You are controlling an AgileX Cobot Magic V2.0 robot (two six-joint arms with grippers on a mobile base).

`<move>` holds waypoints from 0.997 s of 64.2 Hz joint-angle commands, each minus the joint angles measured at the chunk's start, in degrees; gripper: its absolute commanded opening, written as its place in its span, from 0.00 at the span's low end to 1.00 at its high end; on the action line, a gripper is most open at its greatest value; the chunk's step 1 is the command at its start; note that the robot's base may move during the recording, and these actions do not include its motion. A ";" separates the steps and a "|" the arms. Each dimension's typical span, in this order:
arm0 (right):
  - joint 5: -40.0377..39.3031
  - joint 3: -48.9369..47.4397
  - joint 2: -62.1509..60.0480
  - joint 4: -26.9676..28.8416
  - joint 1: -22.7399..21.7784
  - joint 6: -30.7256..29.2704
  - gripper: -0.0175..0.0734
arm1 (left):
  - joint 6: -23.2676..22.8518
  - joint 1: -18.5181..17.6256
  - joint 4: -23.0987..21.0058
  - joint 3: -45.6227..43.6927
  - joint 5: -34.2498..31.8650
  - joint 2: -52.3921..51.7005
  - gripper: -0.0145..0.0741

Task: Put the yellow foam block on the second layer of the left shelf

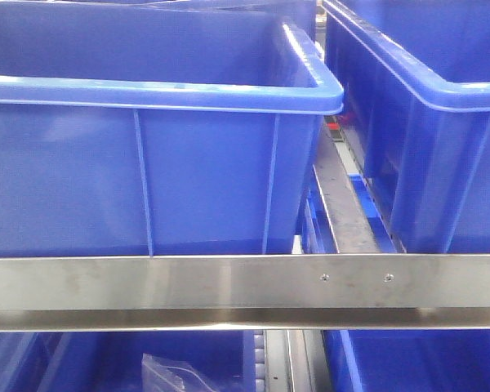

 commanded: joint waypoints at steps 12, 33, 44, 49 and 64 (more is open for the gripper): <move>-4.75 -1.28 -1.05 -0.46 1.94 -0.71 0.25 | -0.27 0.01 -0.35 1.44 -4.65 -0.96 0.32; -4.75 -1.28 -1.05 -0.46 1.94 -0.71 0.25 | -0.27 0.01 -0.35 1.44 -4.65 -0.96 0.32; -4.75 -1.28 -1.05 -0.46 1.94 -0.71 0.25 | -0.27 0.01 -0.35 1.44 -4.65 -0.96 0.32; -4.75 -1.28 -1.05 -0.46 1.94 -0.71 0.25 | -0.27 0.01 -0.35 1.44 -4.65 -0.96 0.32; -4.75 -1.28 -1.05 -0.46 1.94 -0.71 0.25 | -0.27 0.01 -0.35 1.44 -4.65 -0.96 0.32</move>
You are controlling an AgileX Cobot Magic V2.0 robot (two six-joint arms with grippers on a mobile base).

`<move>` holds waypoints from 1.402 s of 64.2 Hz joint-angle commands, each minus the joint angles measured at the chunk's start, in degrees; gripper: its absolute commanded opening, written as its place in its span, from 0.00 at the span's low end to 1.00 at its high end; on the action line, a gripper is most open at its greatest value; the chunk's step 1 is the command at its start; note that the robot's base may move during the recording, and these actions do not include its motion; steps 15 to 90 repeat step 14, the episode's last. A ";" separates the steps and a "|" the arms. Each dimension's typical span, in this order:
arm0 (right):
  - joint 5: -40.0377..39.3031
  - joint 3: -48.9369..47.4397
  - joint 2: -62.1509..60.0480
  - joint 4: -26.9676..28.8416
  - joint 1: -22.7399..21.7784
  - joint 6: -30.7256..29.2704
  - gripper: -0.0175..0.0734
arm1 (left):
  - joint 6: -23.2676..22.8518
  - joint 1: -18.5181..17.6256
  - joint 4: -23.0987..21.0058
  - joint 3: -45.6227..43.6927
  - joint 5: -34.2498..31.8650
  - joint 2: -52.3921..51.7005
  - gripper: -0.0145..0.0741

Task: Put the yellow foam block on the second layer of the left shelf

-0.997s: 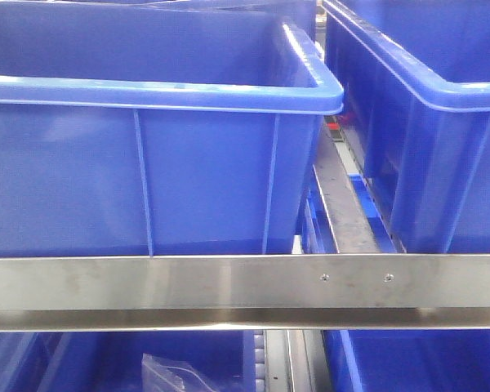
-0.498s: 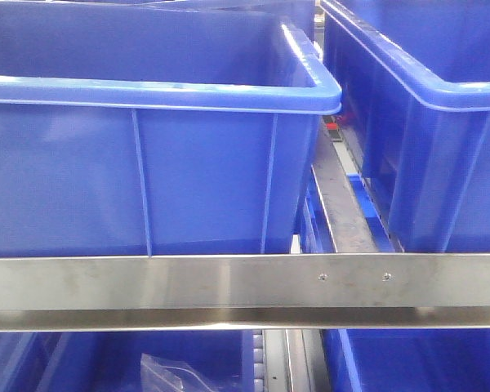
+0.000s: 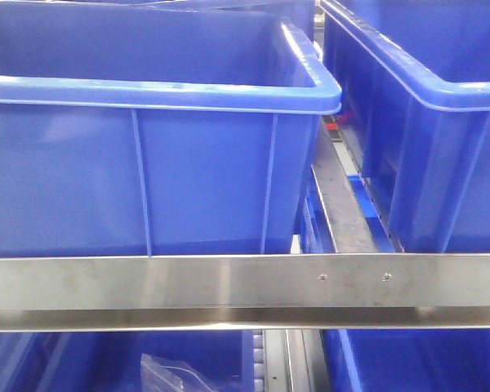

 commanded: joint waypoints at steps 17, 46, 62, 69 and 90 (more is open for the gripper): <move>-4.75 -1.28 -1.05 -0.46 -0.08 -0.71 0.25 | -0.27 0.01 -0.35 1.44 -4.65 -0.96 0.32; -4.75 -1.28 -1.05 -0.46 -0.08 -0.71 0.25 | -0.27 0.01 -0.35 1.44 -4.65 -0.96 0.32; -4.75 -1.28 -1.05 -0.46 -0.08 -0.71 0.25 | -0.27 0.01 -0.35 1.44 -4.65 -0.96 0.32; -4.75 -1.28 -1.05 -0.46 -0.08 -0.71 0.25 | -0.27 0.01 -0.35 1.44 -4.65 -0.96 0.32; -4.75 -1.28 -1.05 -0.46 -0.08 -0.71 0.25 | -0.27 0.01 -0.35 1.44 -4.65 -0.96 0.32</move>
